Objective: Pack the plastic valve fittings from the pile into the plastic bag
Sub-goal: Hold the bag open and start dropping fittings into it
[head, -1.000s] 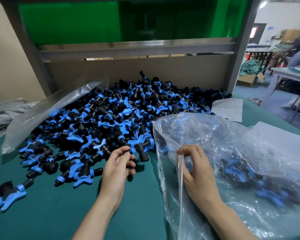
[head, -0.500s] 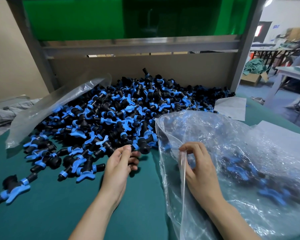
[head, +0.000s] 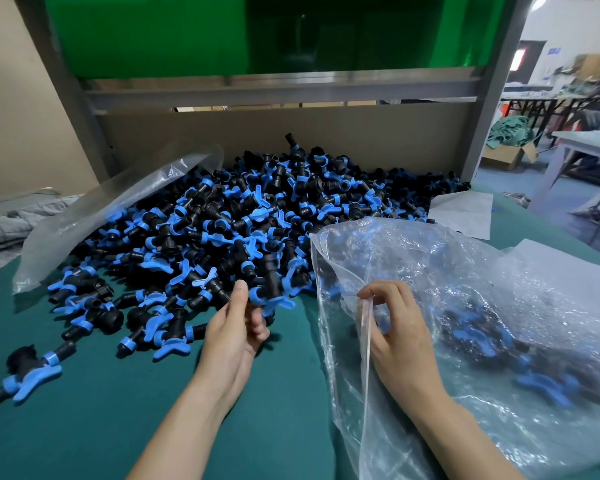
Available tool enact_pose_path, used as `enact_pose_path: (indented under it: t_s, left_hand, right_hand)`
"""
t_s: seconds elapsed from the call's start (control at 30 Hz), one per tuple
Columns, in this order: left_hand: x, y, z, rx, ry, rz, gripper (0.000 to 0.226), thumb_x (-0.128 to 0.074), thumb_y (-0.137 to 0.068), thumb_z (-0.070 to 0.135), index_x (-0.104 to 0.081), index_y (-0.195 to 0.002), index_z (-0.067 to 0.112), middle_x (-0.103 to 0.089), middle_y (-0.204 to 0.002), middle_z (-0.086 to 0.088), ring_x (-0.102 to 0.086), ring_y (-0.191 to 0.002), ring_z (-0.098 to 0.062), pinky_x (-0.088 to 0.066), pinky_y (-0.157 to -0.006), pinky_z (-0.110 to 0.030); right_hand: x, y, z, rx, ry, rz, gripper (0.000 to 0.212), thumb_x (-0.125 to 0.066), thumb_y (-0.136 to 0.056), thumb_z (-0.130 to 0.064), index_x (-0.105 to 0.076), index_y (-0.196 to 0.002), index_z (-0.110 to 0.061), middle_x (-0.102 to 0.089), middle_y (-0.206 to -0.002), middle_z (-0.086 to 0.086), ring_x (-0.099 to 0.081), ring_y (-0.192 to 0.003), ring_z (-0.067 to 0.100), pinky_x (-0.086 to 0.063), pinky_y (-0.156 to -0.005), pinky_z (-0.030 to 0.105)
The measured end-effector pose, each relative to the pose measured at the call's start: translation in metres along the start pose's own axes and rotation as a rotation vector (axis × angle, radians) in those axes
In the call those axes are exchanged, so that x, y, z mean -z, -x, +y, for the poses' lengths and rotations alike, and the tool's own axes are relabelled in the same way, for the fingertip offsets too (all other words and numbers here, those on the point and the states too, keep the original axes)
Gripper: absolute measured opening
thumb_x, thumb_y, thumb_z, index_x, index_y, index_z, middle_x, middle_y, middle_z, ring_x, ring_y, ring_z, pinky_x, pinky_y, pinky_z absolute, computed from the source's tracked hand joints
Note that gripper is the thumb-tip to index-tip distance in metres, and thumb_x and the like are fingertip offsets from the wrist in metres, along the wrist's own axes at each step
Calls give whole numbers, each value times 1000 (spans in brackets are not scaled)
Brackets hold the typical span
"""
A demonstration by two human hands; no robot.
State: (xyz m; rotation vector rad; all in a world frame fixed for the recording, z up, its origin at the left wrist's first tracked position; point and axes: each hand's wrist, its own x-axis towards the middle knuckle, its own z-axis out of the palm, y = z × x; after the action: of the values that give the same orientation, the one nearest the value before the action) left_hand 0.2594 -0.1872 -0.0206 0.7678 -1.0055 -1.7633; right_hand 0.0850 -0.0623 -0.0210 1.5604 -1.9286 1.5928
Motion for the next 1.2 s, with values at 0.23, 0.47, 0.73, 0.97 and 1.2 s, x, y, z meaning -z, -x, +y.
enact_pose_path:
  t_s: [0.23,0.47,0.73,0.97,1.2]
  left_hand:
    - [11,-7,8,227,537,-13,29,-52,-98,39,-52,-81,15,-42,-62,7,-37,-51,-6,-39,-46,-17]
    - [11,-8,7,185,473,50,19,-48,-102,26,-54,-94,10,-54,-69,2,-45,-55,-6,-44,-48,-18]
    - [-2,2,-1,-67,-54,31,19,-50,-100,6,-62,-112,16,-63,-70,6,-55,-63,-4,-50,-64,-20]
    - [-2,3,0,-62,-70,27,18,-51,-100,7,-62,-112,16,-62,-69,5,-55,-63,-5,-49,-69,-23]
    - [-2,7,1,-52,-79,-40,19,-59,-93,26,-62,-100,9,-56,-70,4,-50,-60,-6,-47,-53,-17]
  right_hand:
    - [1,-1,-1,9,6,-3,14,-63,-92,-8,-60,-100,-18,-54,-99,-10,-57,-91,8,-50,-75,39]
    - [1,0,-2,8,3,-8,13,-63,-92,-9,-60,-100,-18,-53,-99,-9,-57,-91,7,-50,-77,37]
    - [1,-1,-1,15,15,-14,14,-63,-92,-10,-59,-101,-20,-52,-100,-11,-56,-93,5,-48,-82,32]
    - [0,-1,-1,14,13,-6,15,-64,-92,-10,-59,-100,-21,-52,-100,-12,-56,-93,4,-48,-80,32]
    - [2,-1,-3,11,-16,22,17,-61,-93,-9,-57,-103,-23,-54,-101,-10,-55,-93,5,-49,-81,40]
